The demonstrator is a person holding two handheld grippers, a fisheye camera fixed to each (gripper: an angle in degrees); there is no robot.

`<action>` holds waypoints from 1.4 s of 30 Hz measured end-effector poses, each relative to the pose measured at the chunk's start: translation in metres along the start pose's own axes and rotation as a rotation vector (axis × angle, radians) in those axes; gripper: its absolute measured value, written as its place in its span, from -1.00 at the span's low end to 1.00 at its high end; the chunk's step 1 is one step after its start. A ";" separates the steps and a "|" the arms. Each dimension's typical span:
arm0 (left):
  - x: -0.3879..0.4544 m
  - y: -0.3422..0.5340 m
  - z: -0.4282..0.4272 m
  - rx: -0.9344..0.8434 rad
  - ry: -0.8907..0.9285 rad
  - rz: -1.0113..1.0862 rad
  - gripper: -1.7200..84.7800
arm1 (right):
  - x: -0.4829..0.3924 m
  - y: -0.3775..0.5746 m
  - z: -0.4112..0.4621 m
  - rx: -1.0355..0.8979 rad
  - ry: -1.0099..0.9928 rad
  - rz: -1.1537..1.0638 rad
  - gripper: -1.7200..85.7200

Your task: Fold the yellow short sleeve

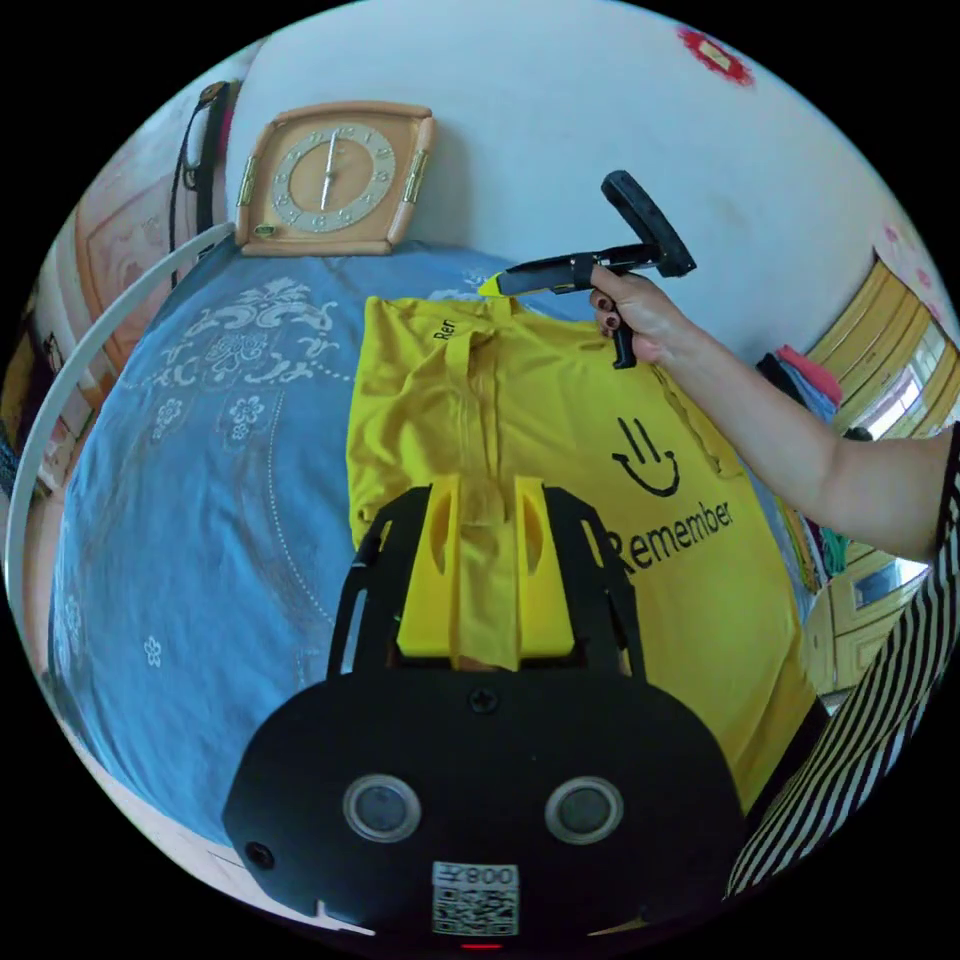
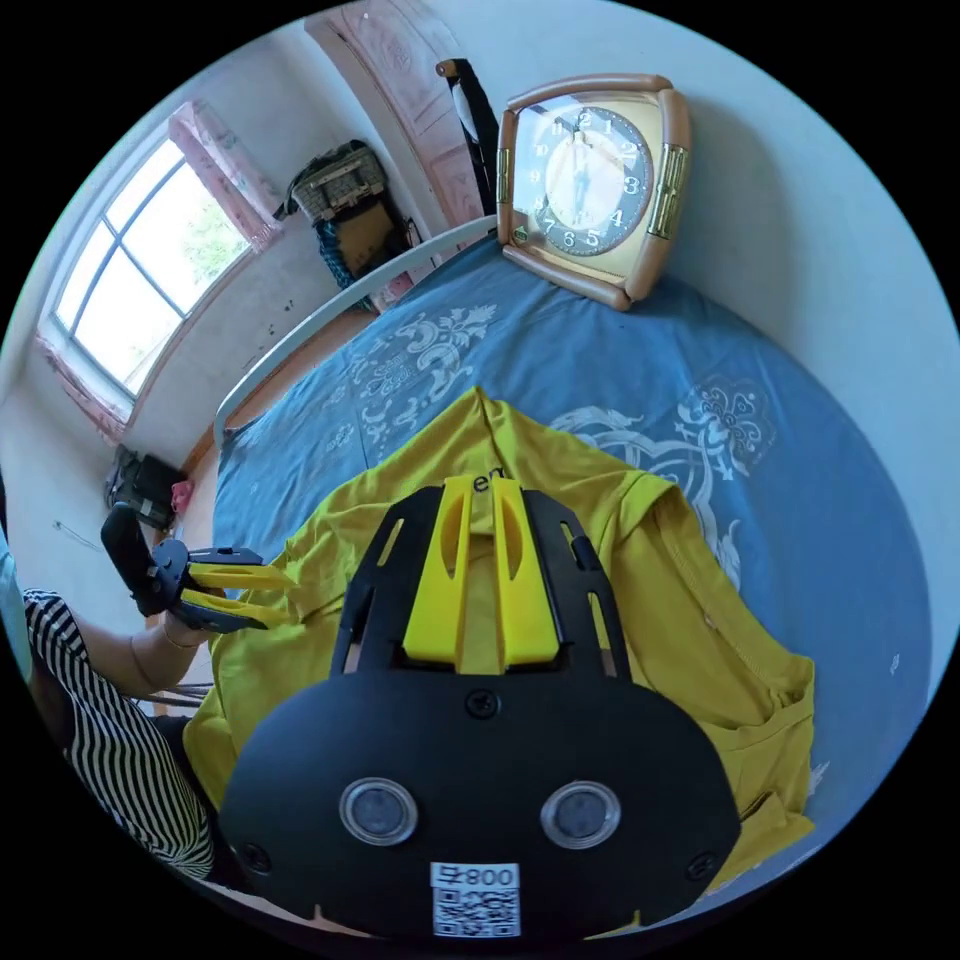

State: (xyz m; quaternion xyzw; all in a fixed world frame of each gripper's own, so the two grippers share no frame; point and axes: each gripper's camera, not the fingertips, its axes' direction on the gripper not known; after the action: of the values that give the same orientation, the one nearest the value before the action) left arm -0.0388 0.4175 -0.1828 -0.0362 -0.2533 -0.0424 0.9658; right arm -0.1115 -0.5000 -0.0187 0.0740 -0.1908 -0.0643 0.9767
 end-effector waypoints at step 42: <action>-0.007 0.152 -0.025 -0.063 0.228 -0.165 -0.90 | -0.017 0.538 -0.079 0.072 -0.037 0.310 -0.96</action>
State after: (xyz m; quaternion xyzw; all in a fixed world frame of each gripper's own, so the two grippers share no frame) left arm -0.0175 0.5670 -0.2160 -0.0403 -0.1424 -0.1335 0.9799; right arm -0.0449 0.0401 -0.0060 0.0772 -0.2202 0.0928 0.9680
